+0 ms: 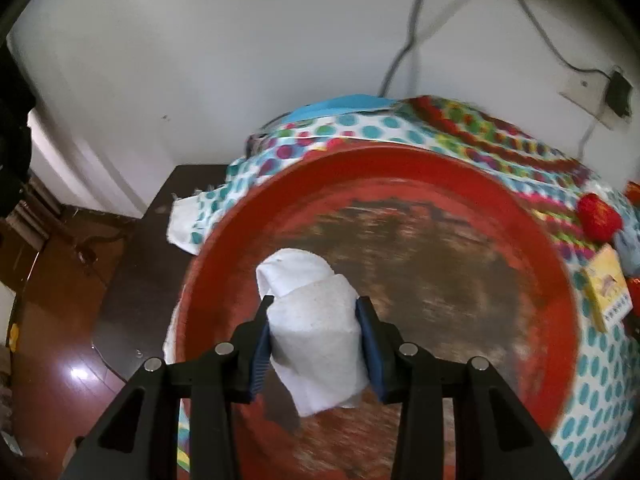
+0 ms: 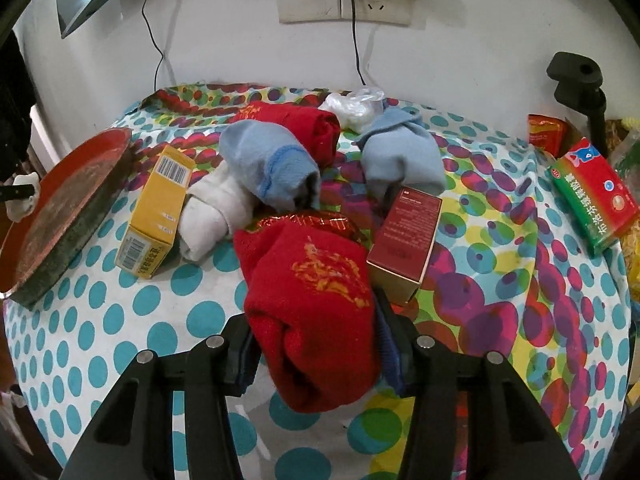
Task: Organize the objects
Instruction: 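Carry the white sock with the left gripper over the red tray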
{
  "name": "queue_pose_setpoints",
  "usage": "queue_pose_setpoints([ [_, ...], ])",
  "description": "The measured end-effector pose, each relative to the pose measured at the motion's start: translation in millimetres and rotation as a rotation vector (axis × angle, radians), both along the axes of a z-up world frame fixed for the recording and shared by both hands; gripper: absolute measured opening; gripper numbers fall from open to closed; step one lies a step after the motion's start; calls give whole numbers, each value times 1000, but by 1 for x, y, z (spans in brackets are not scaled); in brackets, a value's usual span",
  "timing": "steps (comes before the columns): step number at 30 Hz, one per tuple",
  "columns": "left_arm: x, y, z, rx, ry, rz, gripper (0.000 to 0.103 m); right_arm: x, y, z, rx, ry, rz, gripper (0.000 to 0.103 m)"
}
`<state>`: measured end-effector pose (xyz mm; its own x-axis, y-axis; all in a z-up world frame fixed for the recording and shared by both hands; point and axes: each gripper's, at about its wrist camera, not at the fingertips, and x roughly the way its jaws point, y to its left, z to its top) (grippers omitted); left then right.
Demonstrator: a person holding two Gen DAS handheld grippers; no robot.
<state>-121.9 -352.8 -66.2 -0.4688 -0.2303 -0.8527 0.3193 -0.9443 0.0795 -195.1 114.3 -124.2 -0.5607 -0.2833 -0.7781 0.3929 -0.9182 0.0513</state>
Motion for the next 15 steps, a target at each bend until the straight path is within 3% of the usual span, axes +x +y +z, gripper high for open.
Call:
queue_pose_setpoints([
  [12,-9,-28,-17,-42,-85,10,46,-1,-1,1,17,3,-1,47],
  [15,-4,-26,-19,-38,-90,10,52,-1,-3,1,28,6,-1,47],
])
